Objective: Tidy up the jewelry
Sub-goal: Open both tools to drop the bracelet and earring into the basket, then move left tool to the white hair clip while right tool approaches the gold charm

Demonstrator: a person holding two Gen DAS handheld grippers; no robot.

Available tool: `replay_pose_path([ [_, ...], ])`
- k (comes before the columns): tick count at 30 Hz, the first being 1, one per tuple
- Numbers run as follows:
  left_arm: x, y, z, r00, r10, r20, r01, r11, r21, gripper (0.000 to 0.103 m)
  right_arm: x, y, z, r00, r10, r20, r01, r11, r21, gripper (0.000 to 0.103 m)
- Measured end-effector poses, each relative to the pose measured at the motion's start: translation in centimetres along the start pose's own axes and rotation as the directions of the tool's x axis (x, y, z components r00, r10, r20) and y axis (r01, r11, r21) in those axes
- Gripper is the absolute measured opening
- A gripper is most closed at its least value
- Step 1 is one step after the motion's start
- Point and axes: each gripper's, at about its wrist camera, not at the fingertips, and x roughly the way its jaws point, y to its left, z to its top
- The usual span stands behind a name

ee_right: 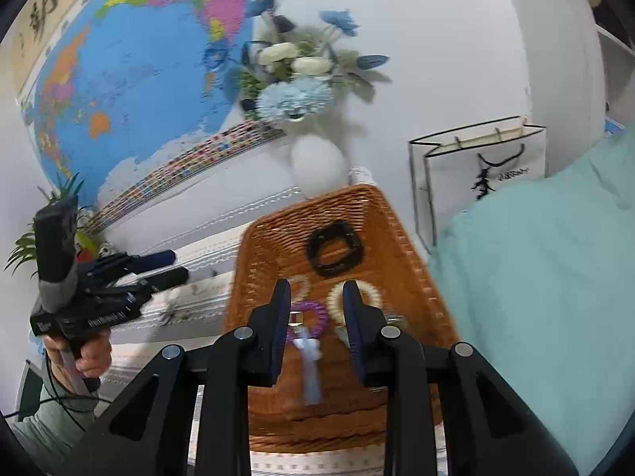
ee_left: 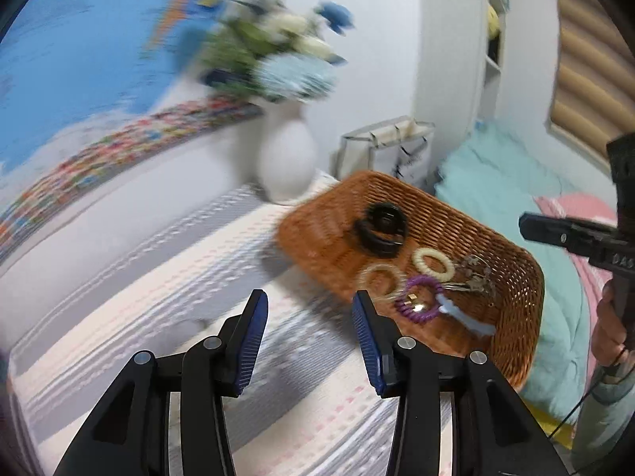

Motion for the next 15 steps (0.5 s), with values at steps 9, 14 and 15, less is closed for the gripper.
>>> replay_pose_path([
  [9, -7.3, 11.3, -4.0, 0.992, 0.090, 0.083, -0.070, 0.973, -0.219, 0.045, 3.1, 8.5, 0.2, 0.994, 0.094, -0.056, -0.100, 0.988, -0.119, 0.030],
  [14, -7.6, 15.3, -6.9, 0.993, 0.101, 0.066, -0.078, 0.954, -0.291, 0.046, 5.6, 13.0, -0.3, 0.987, 0.120, -0.111, -0.138, 0.974, -0.178, 0.030],
  [15, -7.4, 15.9, -7.4, 0.994, 0.095, 0.058, -0.073, 0.950, -0.303, 0.045, 6.3, 13.9, -0.4, 0.985, 0.121, -0.126, -0.144, 0.971, -0.190, 0.030],
])
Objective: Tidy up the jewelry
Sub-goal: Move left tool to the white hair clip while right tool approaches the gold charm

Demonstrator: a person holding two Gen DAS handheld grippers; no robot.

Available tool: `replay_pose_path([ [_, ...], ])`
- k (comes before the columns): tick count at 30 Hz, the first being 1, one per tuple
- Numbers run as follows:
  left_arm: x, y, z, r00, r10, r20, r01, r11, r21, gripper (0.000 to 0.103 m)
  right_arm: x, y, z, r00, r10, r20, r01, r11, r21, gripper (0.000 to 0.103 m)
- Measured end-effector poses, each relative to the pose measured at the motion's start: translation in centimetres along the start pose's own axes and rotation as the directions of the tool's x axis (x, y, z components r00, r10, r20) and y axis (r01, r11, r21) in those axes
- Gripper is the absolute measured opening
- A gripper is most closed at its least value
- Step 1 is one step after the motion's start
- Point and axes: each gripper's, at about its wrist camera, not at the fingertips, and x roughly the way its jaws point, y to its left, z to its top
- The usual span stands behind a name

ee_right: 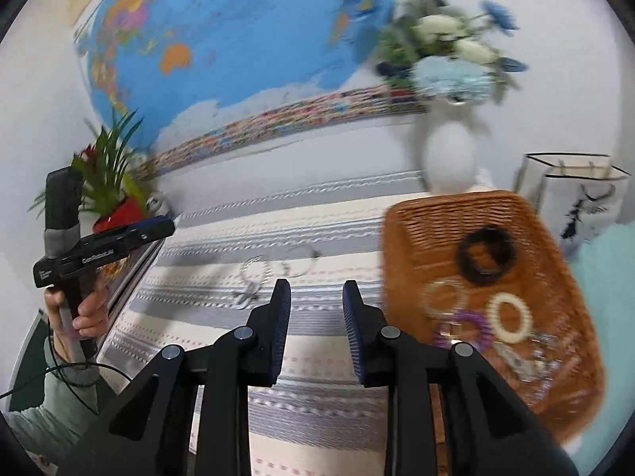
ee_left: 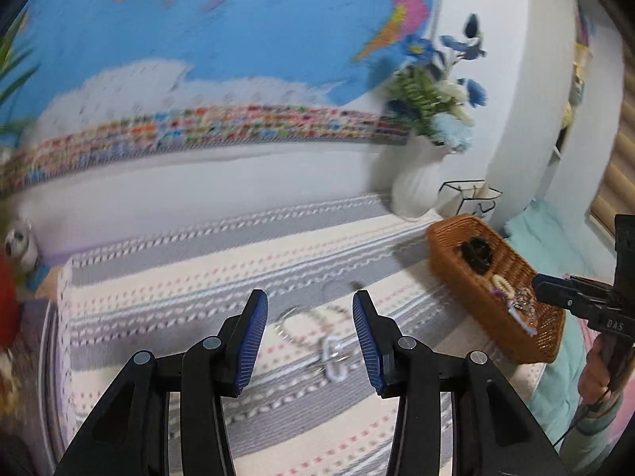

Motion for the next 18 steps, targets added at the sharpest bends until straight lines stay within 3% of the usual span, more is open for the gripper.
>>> replay_pose_path([
  [8, 2.2, 2.7, -2.7, 0.995, -0.071, -0.069, 0.069, 0.997, -0.027, 0.046, 5.0, 3.6, 0.4, 0.996, 0.003, -0.087, -0.008, 0.998, -0.056, 0.030],
  [18, 5.1, 2.1, -4.0, 0.977, -0.139, -0.164, 0.142, 0.990, 0.002, 0.045, 11.8, 2.2, -0.7, 0.977, 0.019, -0.212, -0.020, 1.000, -0.003, 0.030],
])
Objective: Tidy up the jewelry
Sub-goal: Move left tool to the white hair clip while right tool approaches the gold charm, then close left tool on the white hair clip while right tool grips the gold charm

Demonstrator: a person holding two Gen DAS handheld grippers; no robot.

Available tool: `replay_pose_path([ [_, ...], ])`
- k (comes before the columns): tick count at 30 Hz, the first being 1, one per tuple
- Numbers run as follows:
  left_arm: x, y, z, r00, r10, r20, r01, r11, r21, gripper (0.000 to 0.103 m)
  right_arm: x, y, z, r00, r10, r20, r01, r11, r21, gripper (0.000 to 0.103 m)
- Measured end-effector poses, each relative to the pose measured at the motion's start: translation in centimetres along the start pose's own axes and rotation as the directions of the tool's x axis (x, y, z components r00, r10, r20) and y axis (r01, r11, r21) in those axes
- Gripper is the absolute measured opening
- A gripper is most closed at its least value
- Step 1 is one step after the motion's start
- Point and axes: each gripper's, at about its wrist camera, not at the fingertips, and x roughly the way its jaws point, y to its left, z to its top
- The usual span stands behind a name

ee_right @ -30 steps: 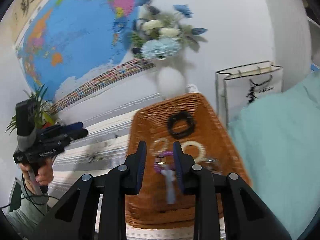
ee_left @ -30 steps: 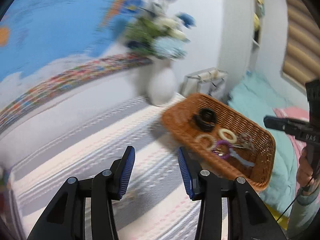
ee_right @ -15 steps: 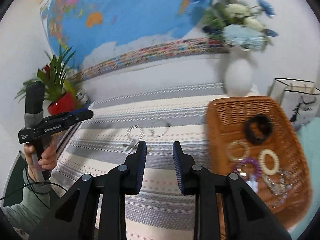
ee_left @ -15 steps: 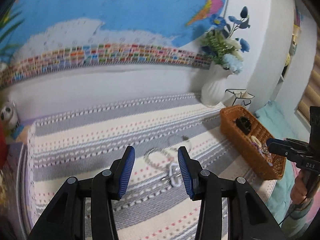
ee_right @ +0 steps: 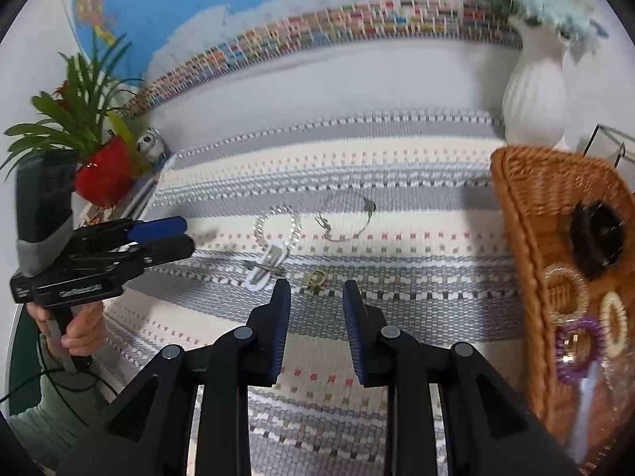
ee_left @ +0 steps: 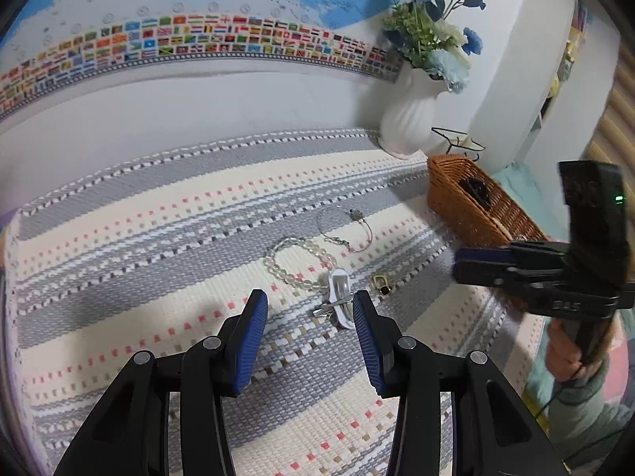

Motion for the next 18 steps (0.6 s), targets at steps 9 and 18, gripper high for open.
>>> replay_pose_path([
  [9, 2.0, 0.9, 0.7, 0.997, -0.073, -0.004, 0.072, 0.991, -0.114, 0.045, 3.0, -0.2, 0.2, 0.999, 0.044, -0.016, -0.044, 0.999, -0.008, 0.030],
  [18, 4.3, -0.3, -0.5, 0.995, -0.071, -0.076, 0.067, 0.997, -0.050, 0.045, 5.3, 1.1, -0.7, 0.996, 0.079, -0.043, -0.082, 0.995, -0.062, 0.030],
])
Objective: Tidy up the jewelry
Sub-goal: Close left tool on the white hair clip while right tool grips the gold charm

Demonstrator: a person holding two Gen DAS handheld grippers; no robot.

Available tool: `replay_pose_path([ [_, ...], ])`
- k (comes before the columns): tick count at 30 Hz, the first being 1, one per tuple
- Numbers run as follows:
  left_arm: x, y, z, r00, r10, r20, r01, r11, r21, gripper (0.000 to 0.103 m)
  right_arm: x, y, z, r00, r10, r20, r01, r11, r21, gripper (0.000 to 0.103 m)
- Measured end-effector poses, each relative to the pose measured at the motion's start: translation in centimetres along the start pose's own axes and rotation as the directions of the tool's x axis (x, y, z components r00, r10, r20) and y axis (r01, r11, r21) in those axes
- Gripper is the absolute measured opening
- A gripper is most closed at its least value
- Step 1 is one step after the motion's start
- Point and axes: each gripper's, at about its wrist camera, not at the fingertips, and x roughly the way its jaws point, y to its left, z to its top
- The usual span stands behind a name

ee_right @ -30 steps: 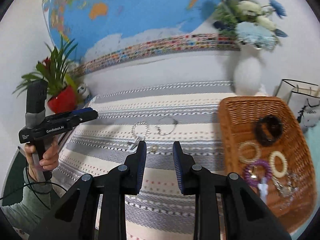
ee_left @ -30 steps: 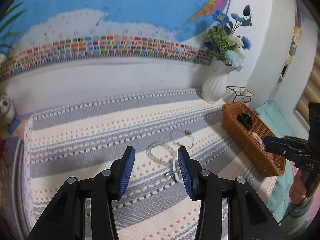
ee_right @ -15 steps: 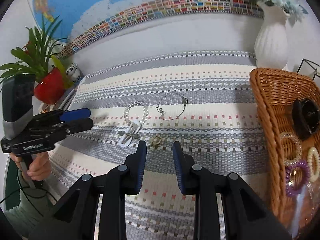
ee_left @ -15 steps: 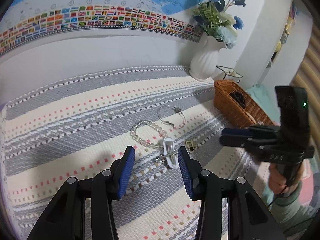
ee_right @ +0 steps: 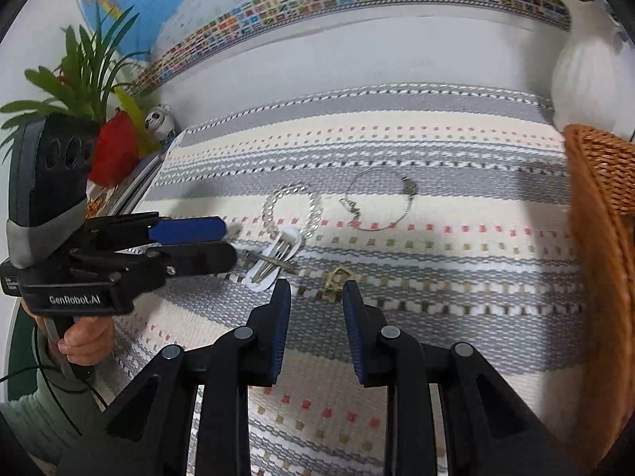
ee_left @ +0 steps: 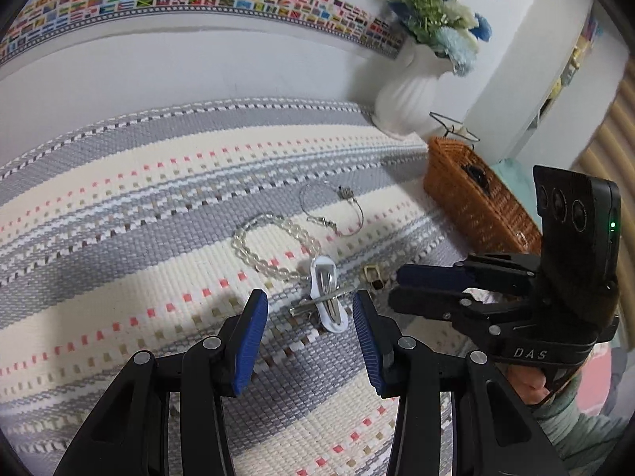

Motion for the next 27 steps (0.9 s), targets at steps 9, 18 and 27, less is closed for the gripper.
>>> replay_pose_path([
  [9, 1.4, -0.2, -0.4, 0.999, -0.007, -0.045, 0.007, 1.000, 0.006, 0.045, 0.8, 1.4, -0.2, 0.998, -0.061, -0.011, 0.060, 0.997, -0.056, 0.030],
  [18, 1.8, -0.6, -0.3, 0.999, 0.009, -0.040, -0.008, 1.000, 0.028, 0.045, 2.1, 2.2, 0.7, 0.987, -0.159, -0.016, 0.157, 0.983, -0.090, 0.030],
  [27, 2.1, -1.0, -0.2, 0.999, 0.036, -0.032, -0.035, 0.998, 0.058, 0.045, 2.4, 2.4, 0.7, 0.981, -0.196, -0.006, 0.194, 0.976, -0.097, 0.029],
])
